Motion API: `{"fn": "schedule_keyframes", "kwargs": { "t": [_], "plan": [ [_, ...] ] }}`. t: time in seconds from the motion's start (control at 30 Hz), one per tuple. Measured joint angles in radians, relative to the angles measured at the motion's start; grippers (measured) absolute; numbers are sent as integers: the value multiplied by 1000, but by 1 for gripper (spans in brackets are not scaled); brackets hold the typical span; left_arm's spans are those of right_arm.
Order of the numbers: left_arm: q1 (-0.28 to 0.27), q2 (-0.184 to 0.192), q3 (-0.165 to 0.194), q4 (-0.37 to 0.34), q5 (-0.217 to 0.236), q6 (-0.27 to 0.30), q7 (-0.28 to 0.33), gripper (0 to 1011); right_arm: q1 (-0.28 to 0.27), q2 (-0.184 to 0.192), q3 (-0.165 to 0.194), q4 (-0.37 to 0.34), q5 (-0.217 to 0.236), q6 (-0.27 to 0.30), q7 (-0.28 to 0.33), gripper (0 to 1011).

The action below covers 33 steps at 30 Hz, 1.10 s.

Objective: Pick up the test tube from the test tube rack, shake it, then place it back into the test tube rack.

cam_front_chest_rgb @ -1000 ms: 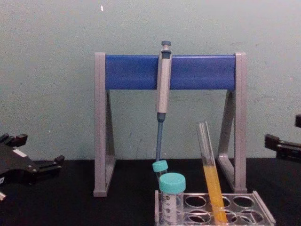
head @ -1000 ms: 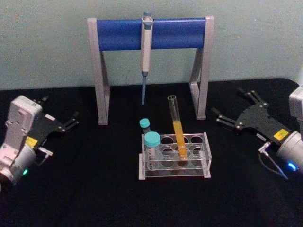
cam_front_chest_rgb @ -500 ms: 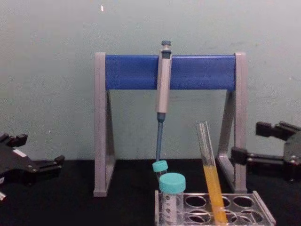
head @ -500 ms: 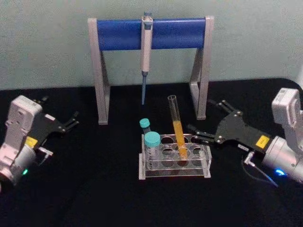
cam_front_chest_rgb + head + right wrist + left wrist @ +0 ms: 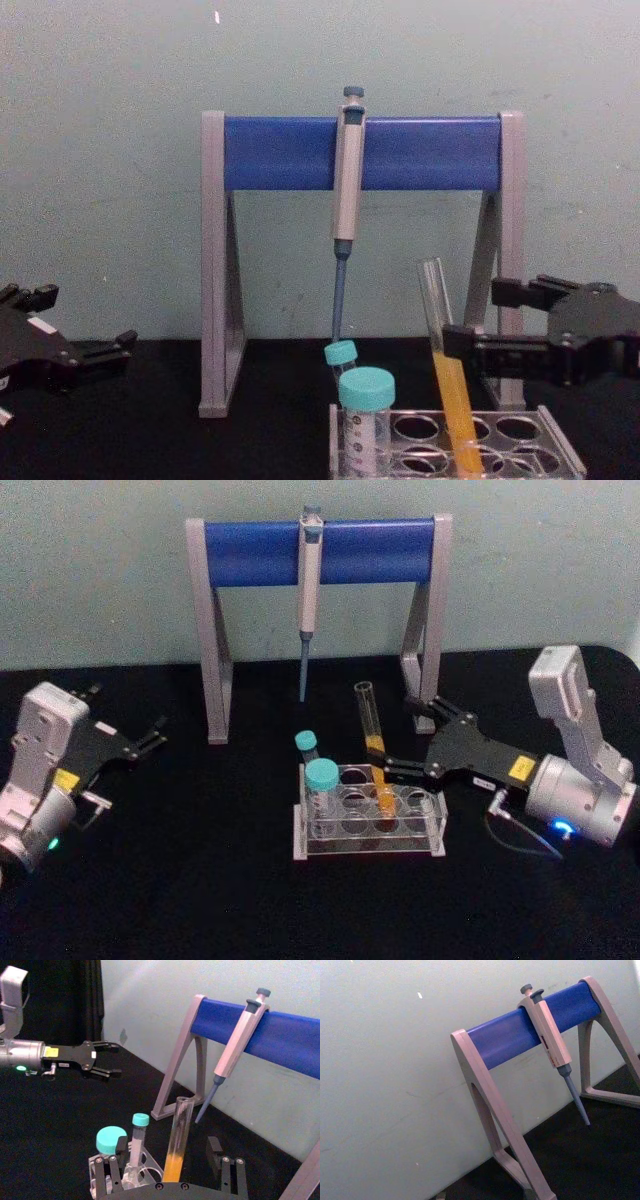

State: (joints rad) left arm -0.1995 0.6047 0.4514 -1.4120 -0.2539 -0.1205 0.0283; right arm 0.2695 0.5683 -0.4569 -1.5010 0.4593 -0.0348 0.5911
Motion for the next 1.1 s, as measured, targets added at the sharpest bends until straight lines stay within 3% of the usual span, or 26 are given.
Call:
{"fn": "schedule_keyframes", "kwargs": {
  "t": [0.47, 1.1],
  "plan": [
    [0, 0, 0, 0, 0, 0, 0, 1001, 90, -50, -32, 65, 14, 138, 0, 1000],
    [0, 0, 0, 0, 0, 0, 0, 1001, 124, -69, -54, 102, 22, 182, -13, 1000]
  ]
}}
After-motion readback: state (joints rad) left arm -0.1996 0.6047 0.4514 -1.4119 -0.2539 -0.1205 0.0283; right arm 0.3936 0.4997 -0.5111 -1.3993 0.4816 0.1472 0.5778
